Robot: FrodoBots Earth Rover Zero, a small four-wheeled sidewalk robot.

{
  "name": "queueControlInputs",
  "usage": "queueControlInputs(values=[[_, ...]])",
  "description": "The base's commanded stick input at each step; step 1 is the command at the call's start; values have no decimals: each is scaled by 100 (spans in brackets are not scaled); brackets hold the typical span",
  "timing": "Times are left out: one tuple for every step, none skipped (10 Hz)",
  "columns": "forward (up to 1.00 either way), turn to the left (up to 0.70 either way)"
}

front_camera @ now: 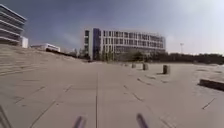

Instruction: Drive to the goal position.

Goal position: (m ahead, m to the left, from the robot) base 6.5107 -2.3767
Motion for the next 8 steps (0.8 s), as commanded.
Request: queueControlInputs(values=[[70, 0], [70, 0], [70, 0], [70, 0], [70, 0], [70, 0], [70, 0], [70, 0]])
